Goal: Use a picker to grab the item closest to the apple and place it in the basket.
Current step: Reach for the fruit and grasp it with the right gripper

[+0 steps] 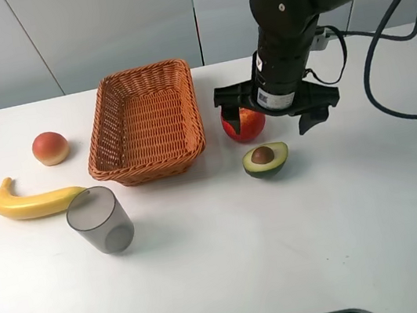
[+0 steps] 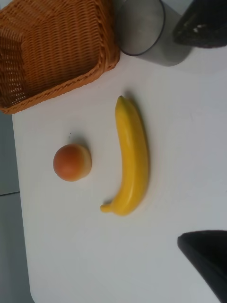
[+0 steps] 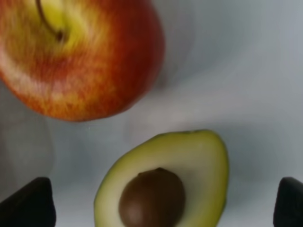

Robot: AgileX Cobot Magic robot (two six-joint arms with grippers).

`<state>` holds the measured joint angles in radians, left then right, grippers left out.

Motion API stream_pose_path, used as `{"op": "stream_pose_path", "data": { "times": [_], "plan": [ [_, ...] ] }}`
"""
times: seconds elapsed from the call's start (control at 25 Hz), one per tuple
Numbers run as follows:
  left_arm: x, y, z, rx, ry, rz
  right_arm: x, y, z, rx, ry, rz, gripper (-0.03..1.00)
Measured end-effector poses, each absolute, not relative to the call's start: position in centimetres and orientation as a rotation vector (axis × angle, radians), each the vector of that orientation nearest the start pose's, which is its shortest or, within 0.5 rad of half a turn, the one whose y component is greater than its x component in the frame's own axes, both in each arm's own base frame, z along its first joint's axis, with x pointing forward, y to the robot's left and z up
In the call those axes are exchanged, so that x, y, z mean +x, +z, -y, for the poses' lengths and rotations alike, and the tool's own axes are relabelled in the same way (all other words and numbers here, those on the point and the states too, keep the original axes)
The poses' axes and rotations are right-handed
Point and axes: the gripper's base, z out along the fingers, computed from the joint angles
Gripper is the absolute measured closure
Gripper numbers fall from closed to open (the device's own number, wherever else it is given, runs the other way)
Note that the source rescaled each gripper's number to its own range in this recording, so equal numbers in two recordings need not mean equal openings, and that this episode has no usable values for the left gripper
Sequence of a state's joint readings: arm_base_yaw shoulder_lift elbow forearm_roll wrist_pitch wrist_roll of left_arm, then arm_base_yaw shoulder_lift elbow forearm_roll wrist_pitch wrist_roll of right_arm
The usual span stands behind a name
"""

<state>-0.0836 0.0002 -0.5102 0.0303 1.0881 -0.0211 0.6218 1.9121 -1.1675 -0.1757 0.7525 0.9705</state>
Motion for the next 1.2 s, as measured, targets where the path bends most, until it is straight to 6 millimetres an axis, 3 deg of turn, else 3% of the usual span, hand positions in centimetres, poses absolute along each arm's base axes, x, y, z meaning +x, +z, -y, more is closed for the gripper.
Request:
{"op": "stream_pose_path", "data": {
  "times": [0.32, 1.2],
  "plan": [
    [-0.7, 27.8, -0.3, 0.062, -0.028, -2.061, 29.3, 13.9, -21.0, 0.383, 0.041, -2.922, -0.03],
    [-0.7, 27.8, -0.3, 0.062, -0.028, -2.061, 28.5, 11.1, -20.7, 0.411, 0.017, -2.946, -0.03]
  ]
}}
